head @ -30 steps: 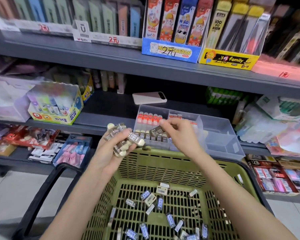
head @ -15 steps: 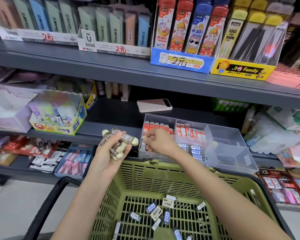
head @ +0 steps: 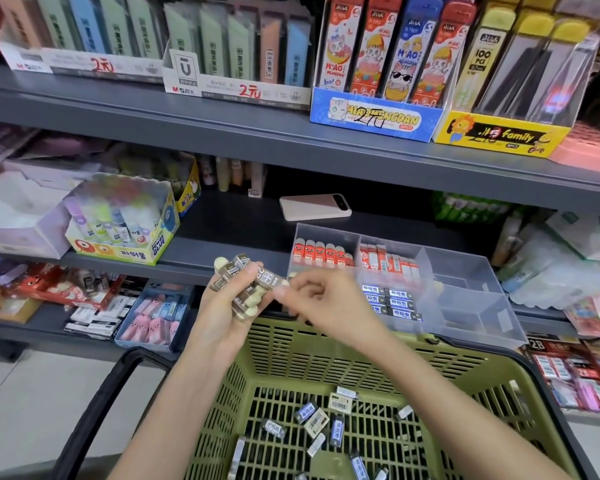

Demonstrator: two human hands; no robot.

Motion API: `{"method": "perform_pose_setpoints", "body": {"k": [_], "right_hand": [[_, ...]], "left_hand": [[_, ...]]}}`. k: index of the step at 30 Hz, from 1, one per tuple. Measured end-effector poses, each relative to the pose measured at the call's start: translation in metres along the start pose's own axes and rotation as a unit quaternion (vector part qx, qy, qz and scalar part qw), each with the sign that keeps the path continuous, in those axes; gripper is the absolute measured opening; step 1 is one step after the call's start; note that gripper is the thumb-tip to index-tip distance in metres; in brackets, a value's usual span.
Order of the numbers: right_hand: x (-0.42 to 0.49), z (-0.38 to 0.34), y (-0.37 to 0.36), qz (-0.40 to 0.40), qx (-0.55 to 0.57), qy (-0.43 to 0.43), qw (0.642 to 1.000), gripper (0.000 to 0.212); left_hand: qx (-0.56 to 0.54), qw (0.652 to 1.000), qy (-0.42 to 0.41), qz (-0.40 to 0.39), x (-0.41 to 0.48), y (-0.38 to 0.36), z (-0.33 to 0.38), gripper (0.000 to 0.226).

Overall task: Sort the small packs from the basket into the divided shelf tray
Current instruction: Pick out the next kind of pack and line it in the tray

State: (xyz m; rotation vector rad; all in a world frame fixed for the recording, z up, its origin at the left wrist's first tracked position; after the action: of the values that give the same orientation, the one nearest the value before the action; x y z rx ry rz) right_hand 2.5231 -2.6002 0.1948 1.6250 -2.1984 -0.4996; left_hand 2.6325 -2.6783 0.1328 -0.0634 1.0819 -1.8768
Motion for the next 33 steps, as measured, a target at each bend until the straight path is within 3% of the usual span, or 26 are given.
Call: {"method": "perform_pose_setpoints", "body": {"k": [5,9,12,14,17,22,25,29,33], "right_hand": [[-0.003,0.007,-0.004,0.066,0.205,-0.061,0.975,0.007],[0.005,0.010,0.029,0.155,0.286,-0.022,0.946,0.004],[0.011,0.019,0.061,0.173,0.202,-0.027,0.964,0.015],[0.016,0.030,0.069,0.130,0.067,-0.055,0.988,0.018],[0.022,0.044,0.059,0.050,-0.076,-0.090,0.992,0.011],[0.027,0.054,0.043,0.046,-0.047,-0.131,0.989,0.006],[0.032,0.054,0.036,0.051,-0.036,-0.132,0.989,0.012],[0.036,0.053,0.024,0.047,-0.040,-0.117,0.991,0.005],[0.034,0.053,0.020,0.048,-0.099,-0.102,0.989,0.013]], "left_hand": [[0.004,1.000,0.010,-0.016,0.000,0.000,-0.003,0.023],[0.011,1.000,0.022,-0.002,0.002,0.002,-0.003,0.009],[0.006,0.999,0.033,0.005,0.001,0.004,-0.004,0.008],[0.006,0.999,0.036,0.006,0.001,0.004,-0.005,0.008],[0.008,0.999,0.038,0.006,0.000,0.002,-0.006,0.007],[0.004,0.999,0.038,0.008,-0.002,0.000,-0.005,0.020],[0.006,0.999,0.039,0.012,-0.003,0.001,-0.005,0.018],[0.009,0.999,0.038,0.009,-0.004,0.000,-0.005,0.010],[0.011,0.999,0.039,0.003,-0.005,-0.002,-0.005,0.013]]}}
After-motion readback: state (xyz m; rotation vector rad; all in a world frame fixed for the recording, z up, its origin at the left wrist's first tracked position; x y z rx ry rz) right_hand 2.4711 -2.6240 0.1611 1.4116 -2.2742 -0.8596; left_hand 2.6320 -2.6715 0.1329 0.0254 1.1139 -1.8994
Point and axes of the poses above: each hand's wrist, its own x-axis towards the middle knuckle, its own y-axis out of the back of the hand, z = x × y, the point moved 8 cm from there along x, towards the middle knuckle, and after that the axes turned 7 degrees about y, right-handed, at the moved point
